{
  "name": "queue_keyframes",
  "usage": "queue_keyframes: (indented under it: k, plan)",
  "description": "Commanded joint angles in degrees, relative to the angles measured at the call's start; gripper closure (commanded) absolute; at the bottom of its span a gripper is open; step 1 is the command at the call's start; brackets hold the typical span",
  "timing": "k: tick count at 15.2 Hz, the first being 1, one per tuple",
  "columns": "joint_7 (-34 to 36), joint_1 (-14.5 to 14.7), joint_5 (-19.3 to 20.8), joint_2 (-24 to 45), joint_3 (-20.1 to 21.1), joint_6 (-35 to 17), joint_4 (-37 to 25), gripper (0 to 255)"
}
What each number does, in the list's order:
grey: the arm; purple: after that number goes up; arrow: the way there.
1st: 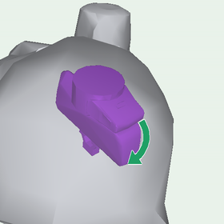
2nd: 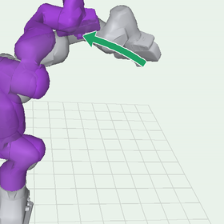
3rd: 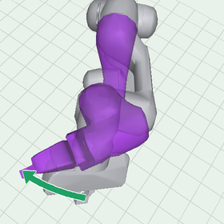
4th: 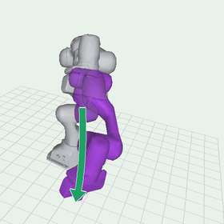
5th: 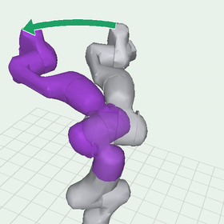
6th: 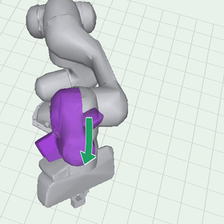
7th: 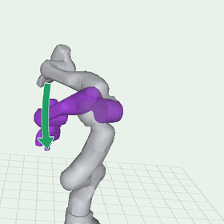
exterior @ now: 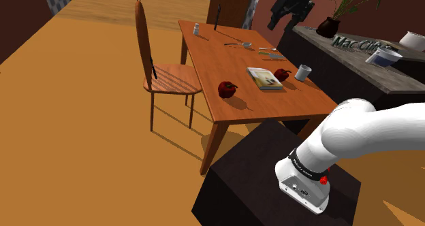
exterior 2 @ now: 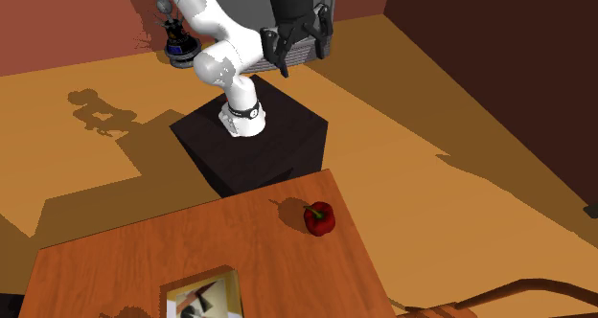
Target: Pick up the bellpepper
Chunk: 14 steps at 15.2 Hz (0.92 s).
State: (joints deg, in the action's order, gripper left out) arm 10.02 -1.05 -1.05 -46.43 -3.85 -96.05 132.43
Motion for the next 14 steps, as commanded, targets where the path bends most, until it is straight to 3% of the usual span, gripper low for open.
queue_keyframes:
  k: [1, 14]
  plan:
    - [0.0, 0.0, 0.0, 0.0, 0.0, 0.0, 0.0, 0]
    - [-10.9, 0.6, -1.2, 18.2, -9.6, -20.2, 6.3, 0]
